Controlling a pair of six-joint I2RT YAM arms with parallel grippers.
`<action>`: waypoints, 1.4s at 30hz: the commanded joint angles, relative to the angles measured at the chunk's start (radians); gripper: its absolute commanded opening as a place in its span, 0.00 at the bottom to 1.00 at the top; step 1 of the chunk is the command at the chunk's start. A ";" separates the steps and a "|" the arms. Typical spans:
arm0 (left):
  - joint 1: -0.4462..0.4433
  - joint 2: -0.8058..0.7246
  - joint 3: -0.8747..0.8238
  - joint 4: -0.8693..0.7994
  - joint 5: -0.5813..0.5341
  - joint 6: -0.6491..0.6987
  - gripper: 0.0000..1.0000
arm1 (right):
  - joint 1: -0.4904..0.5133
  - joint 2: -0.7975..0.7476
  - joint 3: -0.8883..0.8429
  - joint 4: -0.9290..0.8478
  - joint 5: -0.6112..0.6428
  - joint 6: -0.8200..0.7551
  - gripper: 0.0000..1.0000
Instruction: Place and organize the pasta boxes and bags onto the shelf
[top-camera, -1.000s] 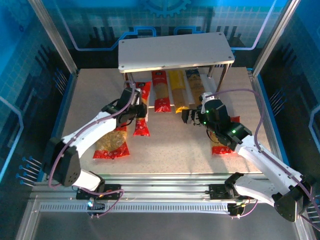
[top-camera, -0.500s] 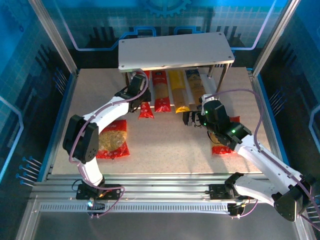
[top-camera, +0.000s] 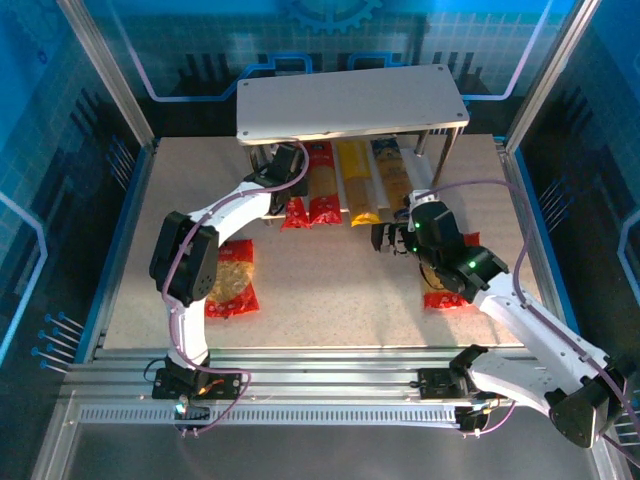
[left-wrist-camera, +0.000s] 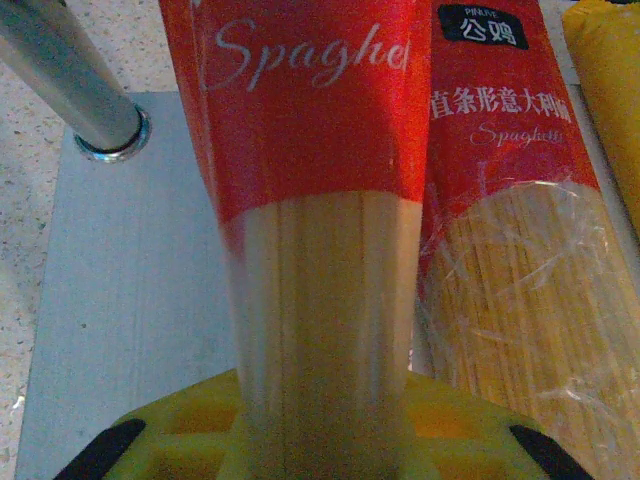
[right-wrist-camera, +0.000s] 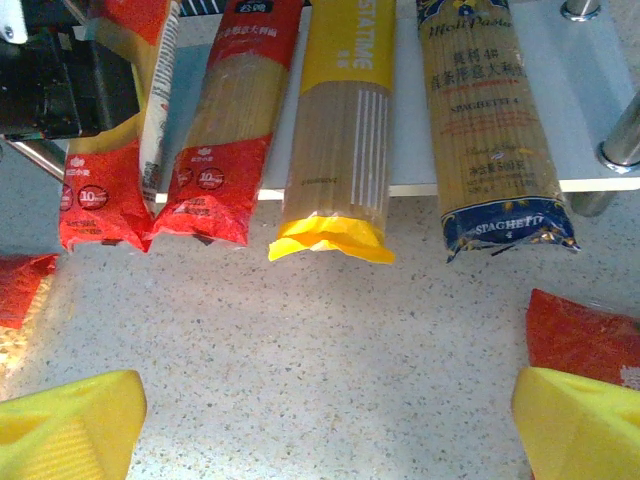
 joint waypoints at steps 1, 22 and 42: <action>0.012 0.005 0.059 0.087 -0.045 0.016 0.13 | -0.016 -0.017 -0.002 -0.020 0.016 -0.006 0.95; -0.020 -0.140 -0.068 0.136 0.024 0.041 0.59 | -0.184 0.025 0.018 -0.278 0.081 0.098 0.98; -0.250 -0.715 -0.553 0.069 0.252 0.039 0.85 | -0.462 0.294 -0.082 -0.213 0.061 0.086 1.00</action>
